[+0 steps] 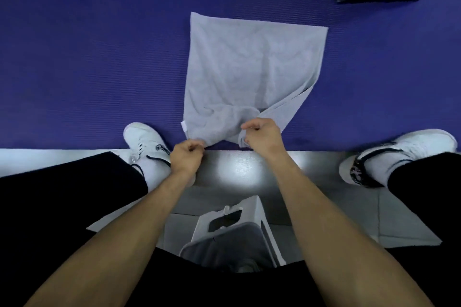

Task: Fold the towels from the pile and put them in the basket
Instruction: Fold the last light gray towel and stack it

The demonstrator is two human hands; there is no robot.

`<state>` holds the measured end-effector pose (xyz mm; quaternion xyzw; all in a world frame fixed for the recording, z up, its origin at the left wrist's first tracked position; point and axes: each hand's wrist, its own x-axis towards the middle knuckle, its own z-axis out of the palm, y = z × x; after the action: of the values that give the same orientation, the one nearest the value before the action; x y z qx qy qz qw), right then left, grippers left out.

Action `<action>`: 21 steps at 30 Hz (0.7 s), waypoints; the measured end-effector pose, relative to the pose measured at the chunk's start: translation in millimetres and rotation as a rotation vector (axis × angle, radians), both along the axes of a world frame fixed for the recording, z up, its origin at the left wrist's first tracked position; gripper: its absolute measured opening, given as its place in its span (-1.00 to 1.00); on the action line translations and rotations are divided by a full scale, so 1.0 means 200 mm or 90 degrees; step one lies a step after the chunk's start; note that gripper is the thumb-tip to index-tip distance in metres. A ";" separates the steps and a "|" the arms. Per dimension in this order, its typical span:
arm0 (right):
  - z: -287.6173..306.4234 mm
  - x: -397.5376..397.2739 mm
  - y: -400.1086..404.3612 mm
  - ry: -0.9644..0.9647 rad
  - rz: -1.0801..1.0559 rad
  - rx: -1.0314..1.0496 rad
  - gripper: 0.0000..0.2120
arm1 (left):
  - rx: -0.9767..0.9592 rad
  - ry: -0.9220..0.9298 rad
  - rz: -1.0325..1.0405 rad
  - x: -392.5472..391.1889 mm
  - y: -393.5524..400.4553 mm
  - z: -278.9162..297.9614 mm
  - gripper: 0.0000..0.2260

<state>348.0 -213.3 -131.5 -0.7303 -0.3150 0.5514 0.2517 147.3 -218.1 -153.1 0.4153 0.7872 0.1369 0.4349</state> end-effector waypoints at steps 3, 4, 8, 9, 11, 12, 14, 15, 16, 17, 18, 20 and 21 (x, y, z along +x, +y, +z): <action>-0.05 -0.11 -0.01 -0.045 0.013 0.007 -0.73 | -0.049 0.016 0.075 -0.09 -0.01 -0.06 -0.80; -0.07 -0.13 -0.01 -0.055 0.010 0.006 -0.74 | -0.063 0.024 0.091 -0.10 -0.01 -0.09 -0.81; -0.10 -0.18 -0.01 -0.070 0.003 -0.006 -0.75 | -0.076 0.035 0.135 -0.10 0.00 -0.15 -0.95; -0.10 -0.18 0.00 -0.077 0.008 -0.010 -0.75 | -0.077 0.035 0.143 -0.09 0.00 -0.15 -0.96; -0.11 -0.19 0.01 -0.089 0.020 -0.009 -0.73 | -0.076 0.019 0.161 -0.08 0.00 -0.17 -0.96; -0.12 -0.19 0.01 -0.093 0.024 -0.011 -0.74 | -0.074 0.007 0.171 -0.08 0.00 -0.17 -0.95; -0.12 -0.19 0.02 -0.094 0.031 -0.020 -0.74 | -0.073 -0.011 0.195 -0.07 0.01 -0.19 -0.92; -0.12 -0.19 0.02 -0.092 0.035 -0.024 -0.74 | -0.075 -0.017 0.212 -0.07 0.01 -0.20 -0.91; -0.11 -0.18 0.01 -0.089 0.039 -0.025 -0.74 | -0.079 -0.018 0.229 -0.07 0.02 -0.20 -0.90; -0.12 -0.18 0.01 -0.088 0.043 -0.027 -0.75 | -0.080 -0.022 0.245 -0.08 0.03 -0.21 -0.91; -0.11 -0.18 0.00 -0.086 0.041 -0.026 -0.75 | -0.081 -0.027 0.258 -0.09 0.04 -0.22 -0.88; -0.11 -0.17 -0.01 -0.088 0.034 -0.029 -0.74 | -0.088 -0.034 0.259 -0.10 0.06 -0.25 -0.85; -0.10 -0.16 -0.02 -0.093 0.034 -0.033 -0.74 | -0.095 -0.036 0.253 -0.10 0.06 -0.26 -0.86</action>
<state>315.1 -217.8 -152.1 -0.7660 -0.3375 0.5113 0.1946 126.6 -206.3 -205.1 0.2144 0.8490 0.1734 0.4507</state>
